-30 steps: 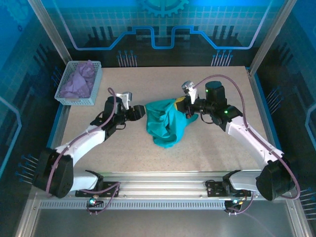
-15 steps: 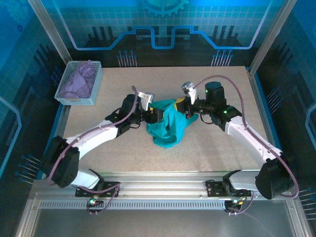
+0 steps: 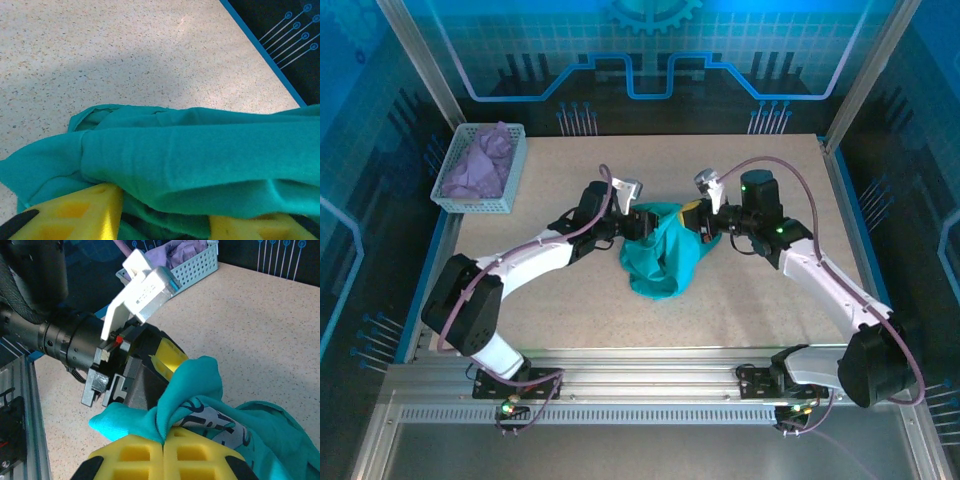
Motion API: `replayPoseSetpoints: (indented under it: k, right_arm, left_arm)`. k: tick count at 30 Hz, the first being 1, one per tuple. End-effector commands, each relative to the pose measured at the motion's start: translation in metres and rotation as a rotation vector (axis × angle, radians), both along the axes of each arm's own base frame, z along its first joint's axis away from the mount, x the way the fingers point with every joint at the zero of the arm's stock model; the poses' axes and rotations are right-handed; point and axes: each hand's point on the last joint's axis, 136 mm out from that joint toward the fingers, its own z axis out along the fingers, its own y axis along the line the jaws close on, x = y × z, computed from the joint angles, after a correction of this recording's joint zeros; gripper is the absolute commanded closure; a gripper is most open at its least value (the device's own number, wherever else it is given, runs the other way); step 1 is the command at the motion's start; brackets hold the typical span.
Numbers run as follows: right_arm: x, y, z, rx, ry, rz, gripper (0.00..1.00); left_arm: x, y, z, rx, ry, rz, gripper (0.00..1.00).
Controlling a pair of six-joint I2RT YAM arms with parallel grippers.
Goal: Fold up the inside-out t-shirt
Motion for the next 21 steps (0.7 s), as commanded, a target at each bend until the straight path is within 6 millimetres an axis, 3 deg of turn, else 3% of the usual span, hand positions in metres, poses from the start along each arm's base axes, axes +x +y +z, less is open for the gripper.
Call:
replayPoseSetpoints:
  k: [1,4,7,10,14,17,21]
  right_arm:
    - [0.000,0.000,0.016,0.056,-0.038,0.007,1.00]
    - [0.006,0.004,0.021,0.088,-0.045,0.008,1.00]
    - [0.013,0.002,0.022,0.082,-0.058,-0.011,1.00]
    - [0.029,-0.011,0.024,0.068,-0.064,-0.092,1.00]
    - [0.046,-0.021,0.041,0.068,-0.075,-0.161,1.00]
    - [0.057,-0.032,0.052,0.018,-0.087,-0.247,1.00]
    - [0.067,-0.043,0.053,-0.058,-0.065,-0.341,1.00]
  left_arm:
    - [0.008,-0.009,0.001,-0.035,0.001,-0.027,0.56]
    - [0.016,-0.010,-0.006,-0.082,0.025,-0.026,0.67]
    - [0.026,-0.008,0.012,-0.180,0.030,-0.031,0.88]
    - [0.032,0.007,0.034,-0.201,-0.021,-0.004,0.99]
    - [0.024,0.032,0.081,-0.286,-0.086,0.029,1.00]
    - [0.004,0.049,0.129,-0.409,-0.146,0.048,1.00]
    - [-0.022,0.065,0.176,-0.532,-0.187,0.046,1.00]
